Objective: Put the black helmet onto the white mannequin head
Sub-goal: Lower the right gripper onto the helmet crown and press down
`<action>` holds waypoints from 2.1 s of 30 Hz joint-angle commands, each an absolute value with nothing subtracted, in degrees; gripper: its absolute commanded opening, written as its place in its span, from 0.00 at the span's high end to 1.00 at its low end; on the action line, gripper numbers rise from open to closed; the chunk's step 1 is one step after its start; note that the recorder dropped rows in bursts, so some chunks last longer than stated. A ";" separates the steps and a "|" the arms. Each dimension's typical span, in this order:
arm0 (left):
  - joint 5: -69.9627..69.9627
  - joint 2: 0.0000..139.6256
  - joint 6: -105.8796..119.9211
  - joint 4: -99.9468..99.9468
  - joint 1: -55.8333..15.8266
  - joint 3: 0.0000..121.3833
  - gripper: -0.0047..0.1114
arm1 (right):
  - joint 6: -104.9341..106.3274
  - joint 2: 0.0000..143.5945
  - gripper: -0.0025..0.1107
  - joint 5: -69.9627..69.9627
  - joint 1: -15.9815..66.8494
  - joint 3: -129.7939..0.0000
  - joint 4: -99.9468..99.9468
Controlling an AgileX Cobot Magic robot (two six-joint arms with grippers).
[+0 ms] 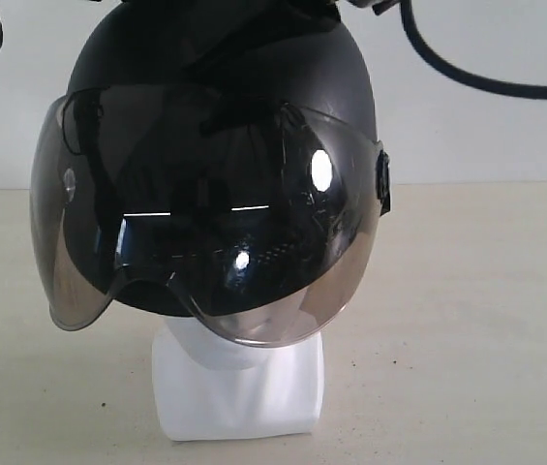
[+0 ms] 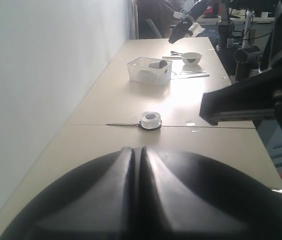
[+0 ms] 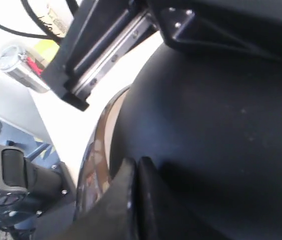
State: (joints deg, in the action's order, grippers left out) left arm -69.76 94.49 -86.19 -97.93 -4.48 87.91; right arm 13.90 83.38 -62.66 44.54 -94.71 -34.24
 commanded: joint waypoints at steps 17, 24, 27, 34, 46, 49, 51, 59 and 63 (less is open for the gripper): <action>-69.96 94.79 -87.57 -99.95 -5.23 88.04 0.92 | 6.48 85.80 0.98 -68.76 52.17 -94.93 -22.75; -69.96 94.79 -87.79 -99.95 -5.23 88.04 0.92 | 5.87 85.80 0.98 -69.96 52.17 -94.79 -22.05; -69.96 94.79 -87.79 -99.95 -5.23 88.04 0.92 | 5.87 85.80 0.98 -69.96 52.78 -92.58 -21.90; -69.96 94.79 -87.79 -99.95 -5.23 88.04 0.92 | 6.38 85.80 0.98 -69.87 53.28 -89.60 -21.60; -69.96 94.79 -87.79 -99.95 -5.23 88.04 0.92 | 6.38 85.80 0.98 -69.96 53.28 -89.47 -21.89; -69.96 94.79 -87.79 -99.95 -5.23 88.04 0.92 | 6.48 85.80 0.98 -69.96 53.28 -88.14 -21.89; -69.96 94.79 -87.79 -99.95 -5.23 88.04 0.92 | 6.60 85.80 0.98 -69.96 53.28 -87.31 -21.89; -69.96 94.79 -87.79 -99.95 -5.23 88.04 0.92 | 7.79 84.18 0.98 -69.96 53.28 -89.08 -22.70; -69.96 94.79 -87.79 -99.95 -5.23 88.04 0.92 | 7.79 80.54 0.98 -69.96 53.15 -94.71 -20.19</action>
State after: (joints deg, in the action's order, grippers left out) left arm -70.55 94.49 -87.26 -97.93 -4.73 87.91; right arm 6.98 83.78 -71.51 53.51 -90.89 -23.59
